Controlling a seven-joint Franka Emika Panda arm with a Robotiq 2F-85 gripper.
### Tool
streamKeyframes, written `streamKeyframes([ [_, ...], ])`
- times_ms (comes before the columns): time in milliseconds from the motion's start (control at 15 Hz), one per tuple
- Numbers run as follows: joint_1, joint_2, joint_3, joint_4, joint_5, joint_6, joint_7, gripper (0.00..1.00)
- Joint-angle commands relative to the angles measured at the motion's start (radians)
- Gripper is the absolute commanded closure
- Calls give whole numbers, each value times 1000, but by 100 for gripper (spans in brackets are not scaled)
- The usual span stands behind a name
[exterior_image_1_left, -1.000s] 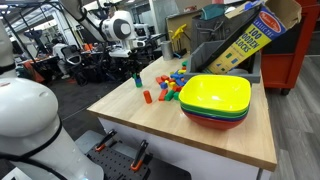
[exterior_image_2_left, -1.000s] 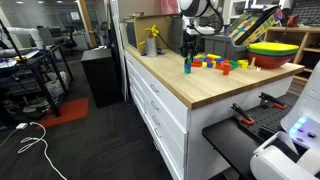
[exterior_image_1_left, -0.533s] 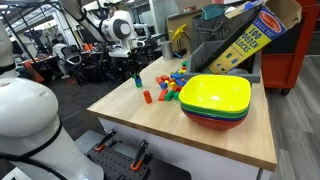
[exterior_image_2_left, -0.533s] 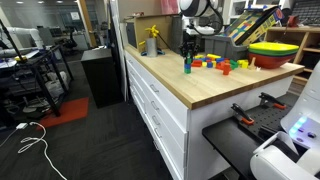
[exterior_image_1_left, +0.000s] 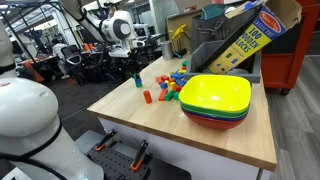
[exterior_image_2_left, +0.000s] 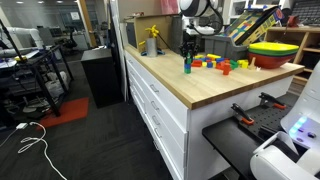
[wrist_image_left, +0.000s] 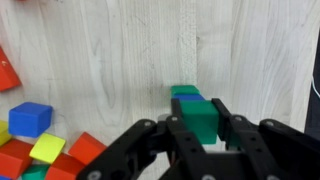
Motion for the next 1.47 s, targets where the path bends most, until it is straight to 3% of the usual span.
streamKeyframes([
  [0, 2, -10, 1, -2, 5, 3, 11, 92],
  [1400, 0, -4, -1, 10, -3, 7, 12, 92],
])
